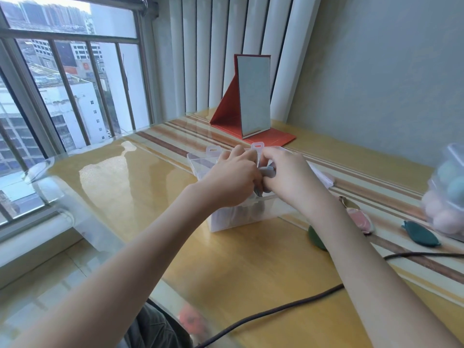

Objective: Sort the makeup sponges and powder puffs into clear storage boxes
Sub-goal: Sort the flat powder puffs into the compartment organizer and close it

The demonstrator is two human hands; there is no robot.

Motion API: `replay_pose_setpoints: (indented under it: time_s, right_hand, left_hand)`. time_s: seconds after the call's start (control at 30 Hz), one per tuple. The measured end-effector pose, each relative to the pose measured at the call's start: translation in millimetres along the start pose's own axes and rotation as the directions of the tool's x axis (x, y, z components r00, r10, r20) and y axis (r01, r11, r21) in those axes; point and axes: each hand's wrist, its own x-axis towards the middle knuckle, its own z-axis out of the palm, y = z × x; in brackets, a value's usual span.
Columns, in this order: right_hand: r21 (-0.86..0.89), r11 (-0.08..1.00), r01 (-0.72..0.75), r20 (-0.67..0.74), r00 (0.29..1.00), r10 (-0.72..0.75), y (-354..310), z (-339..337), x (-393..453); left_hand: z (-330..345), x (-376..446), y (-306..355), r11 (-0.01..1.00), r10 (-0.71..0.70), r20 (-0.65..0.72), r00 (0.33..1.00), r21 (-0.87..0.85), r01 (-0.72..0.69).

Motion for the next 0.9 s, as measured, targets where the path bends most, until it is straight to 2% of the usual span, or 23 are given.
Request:
replay_pose_setpoints:
  time_s: [0.1,0.23,0.37,0.57,0.67,0.73,0.8,0.9]
  right_hand:
    - [-0.243,0.968,0.065,0.004,0.998,-0.066,-3.8,5.8,-1.2]
    - [-0.389,0.921,0.031,0.167,0.985,0.037,-3.9,7.6,0.1]
    - [-0.263,0.964,-0.036,0.343,0.930,0.128,0.1,-1.4,3.7]
    - [-0.250,0.966,-0.065,0.328,0.933,0.148,6.6,-9.3,7.1]
    - [-0.217,0.971,-0.101,0.312,0.935,0.167,9.0,-8.3,6.6]
    - [-0.291,0.954,-0.068,0.300,0.941,0.158,4.2,-2.8,3.2]
    - [-0.328,0.944,-0.033,0.316,0.938,0.143,-1.8,1.1,0.9]
    - [-0.280,0.960,-0.030,0.391,0.909,0.142,-2.7,-5.3,1.3]
  left_hand:
    - [-0.9,-1.8,-0.2,1.000,-0.006,-0.043,0.999,-0.003,0.006]
    - [-0.2,-2.3,-1.8,0.999,-0.021,-0.030,0.999,0.028,0.022]
    - [1.2,-2.1,-1.8,0.999,-0.020,-0.021,1.000,0.047,0.021]
    - [-1.8,-1.9,-4.5,0.999,-0.005,-0.123,0.992,-0.037,0.000]
    - [-4.9,-3.9,-4.8,0.986,-0.072,-0.232,0.970,-0.165,0.034]
    - [-6.3,-6.0,-5.2,0.973,-0.142,-0.303,0.942,-0.217,0.077]
    - [-6.8,-6.7,-4.2,0.979,-0.161,-0.284,0.945,-0.171,0.116]
    - [-5.6,-3.9,-3.7,0.981,-0.154,-0.209,0.966,-0.146,0.125]
